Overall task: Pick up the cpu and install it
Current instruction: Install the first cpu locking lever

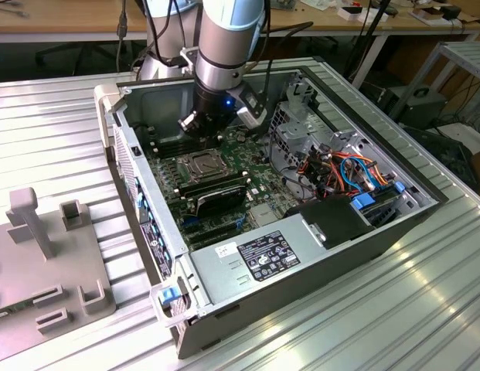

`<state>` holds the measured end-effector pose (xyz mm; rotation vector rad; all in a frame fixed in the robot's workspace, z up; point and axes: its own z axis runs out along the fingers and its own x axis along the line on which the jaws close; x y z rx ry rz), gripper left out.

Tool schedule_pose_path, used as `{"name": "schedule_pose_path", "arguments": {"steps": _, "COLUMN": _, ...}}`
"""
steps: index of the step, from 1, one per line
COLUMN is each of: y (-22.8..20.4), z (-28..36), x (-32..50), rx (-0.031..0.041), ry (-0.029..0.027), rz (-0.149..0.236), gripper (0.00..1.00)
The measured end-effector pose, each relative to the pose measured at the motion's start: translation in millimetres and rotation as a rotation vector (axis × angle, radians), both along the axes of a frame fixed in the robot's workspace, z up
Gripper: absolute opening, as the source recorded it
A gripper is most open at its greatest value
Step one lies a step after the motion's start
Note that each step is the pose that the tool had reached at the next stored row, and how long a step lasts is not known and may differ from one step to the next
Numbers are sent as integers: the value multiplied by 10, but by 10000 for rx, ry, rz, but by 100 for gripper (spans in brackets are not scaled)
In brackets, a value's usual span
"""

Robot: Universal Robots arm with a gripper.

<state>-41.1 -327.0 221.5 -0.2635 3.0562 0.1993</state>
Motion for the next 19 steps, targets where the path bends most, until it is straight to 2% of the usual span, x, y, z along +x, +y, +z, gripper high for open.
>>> {"name": "schedule_pose_path", "arguments": {"steps": 9, "y": -105, "z": 0, "x": 0, "rx": -3, "ry": 0, "rz": 0, "gripper": 11}}
{"name": "schedule_pose_path", "arguments": {"steps": 17, "y": -236, "z": 0, "x": 0, "rx": -11, "ry": -1, "rz": 0, "gripper": 11}}
{"name": "schedule_pose_path", "arguments": {"steps": 19, "y": -283, "z": 0, "x": 0, "rx": -15, "ry": 0, "rz": 0, "gripper": 11}}
